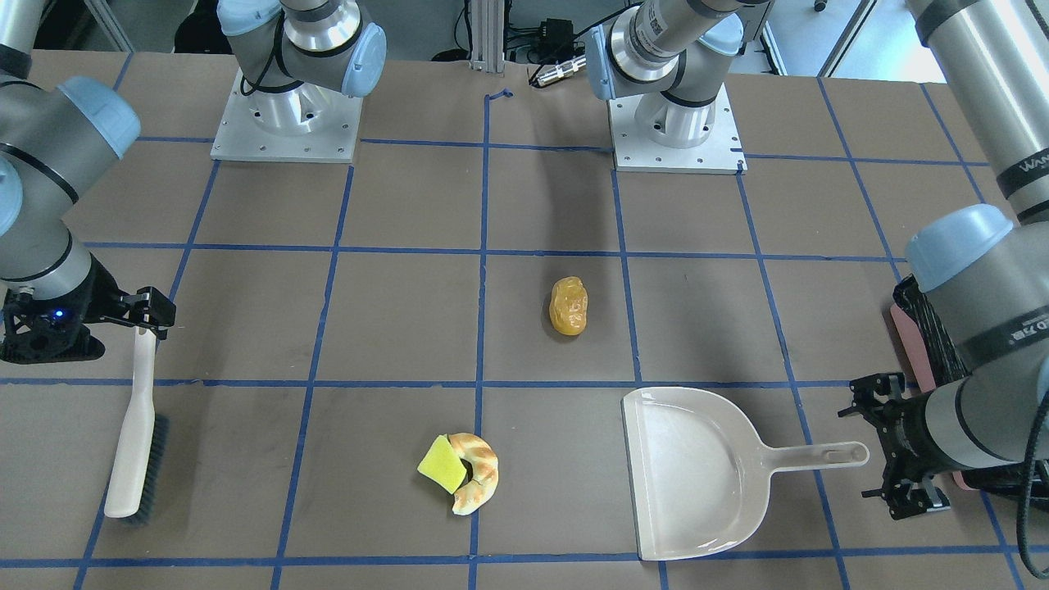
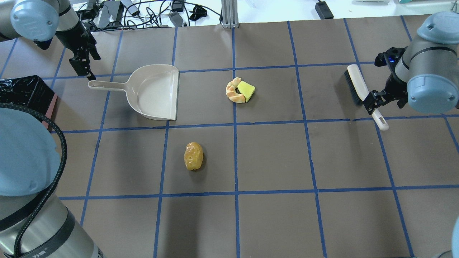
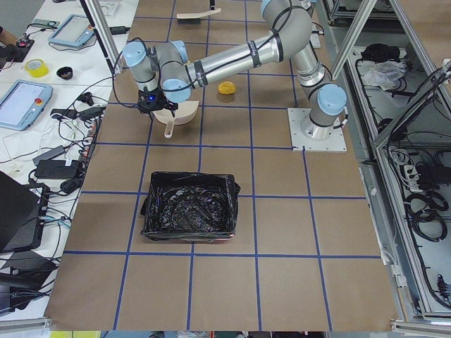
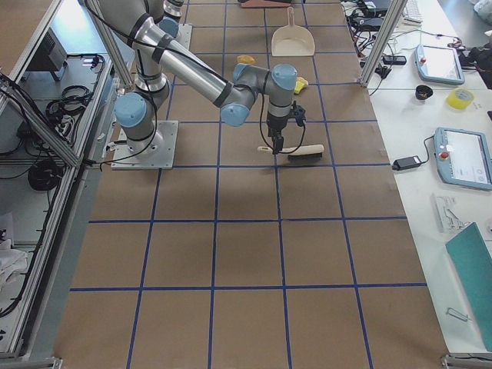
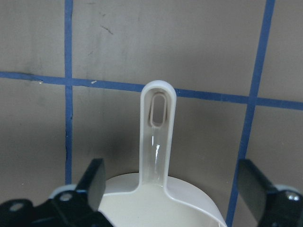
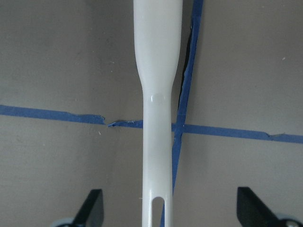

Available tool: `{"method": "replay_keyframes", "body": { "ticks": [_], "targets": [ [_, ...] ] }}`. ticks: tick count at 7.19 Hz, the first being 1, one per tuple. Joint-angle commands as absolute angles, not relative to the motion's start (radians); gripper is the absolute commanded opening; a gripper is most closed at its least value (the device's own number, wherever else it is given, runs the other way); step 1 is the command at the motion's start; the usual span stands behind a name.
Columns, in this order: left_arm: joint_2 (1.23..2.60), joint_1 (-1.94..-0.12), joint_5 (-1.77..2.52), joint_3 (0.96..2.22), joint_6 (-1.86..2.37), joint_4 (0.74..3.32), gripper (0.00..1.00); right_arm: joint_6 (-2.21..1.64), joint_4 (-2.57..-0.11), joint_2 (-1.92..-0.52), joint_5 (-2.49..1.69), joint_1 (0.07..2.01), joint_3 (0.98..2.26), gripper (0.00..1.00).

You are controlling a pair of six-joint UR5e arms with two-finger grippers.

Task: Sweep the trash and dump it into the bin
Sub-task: 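Close the left gripper on the dustpan handle while the right gripper grasps the brush handle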

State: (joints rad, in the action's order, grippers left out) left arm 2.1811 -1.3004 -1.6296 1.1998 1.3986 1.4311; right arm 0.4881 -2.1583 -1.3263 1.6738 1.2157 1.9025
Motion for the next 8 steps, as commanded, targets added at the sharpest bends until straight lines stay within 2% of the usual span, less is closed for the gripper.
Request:
{"method": "replay_keyframes", "body": {
  "ticks": [1, 3, 5, 6, 7, 8],
  "targets": [
    [2.209, -1.292, -1.55, 1.193, 1.362, 1.383, 0.98, 0.495, -2.187, -1.289, 1.651, 1.215, 1.904, 0.98],
    [2.185, -1.29, -1.542, 1.264, 1.257, 1.371, 0.98, 0.491, -2.197, -1.264, 1.622, 1.215, 1.905, 0.96],
    [2.163, -1.232, -1.545, 1.43, 1.174, 1.203, 0.98, 0.486, -2.214, -1.27, 1.643, 1.215, 1.904, 0.96],
    [2.133, -1.209, -1.543, 1.457, 1.161, 1.201, 0.98, 0.483, -2.201, -1.27, 1.644, 1.215, 1.905, 0.9],
    [2.122, -1.201, -1.534, 1.451, 1.163, 1.195, 0.94, 0.482, -2.195, -1.27, 1.643, 1.215, 1.905, 0.9],
    [2.12, -1.2, -1.531, 1.447, 1.167, 1.192, 0.9, 0.48, -2.194, -1.269, 1.643, 1.215, 1.91, 0.83]
  ]
}}
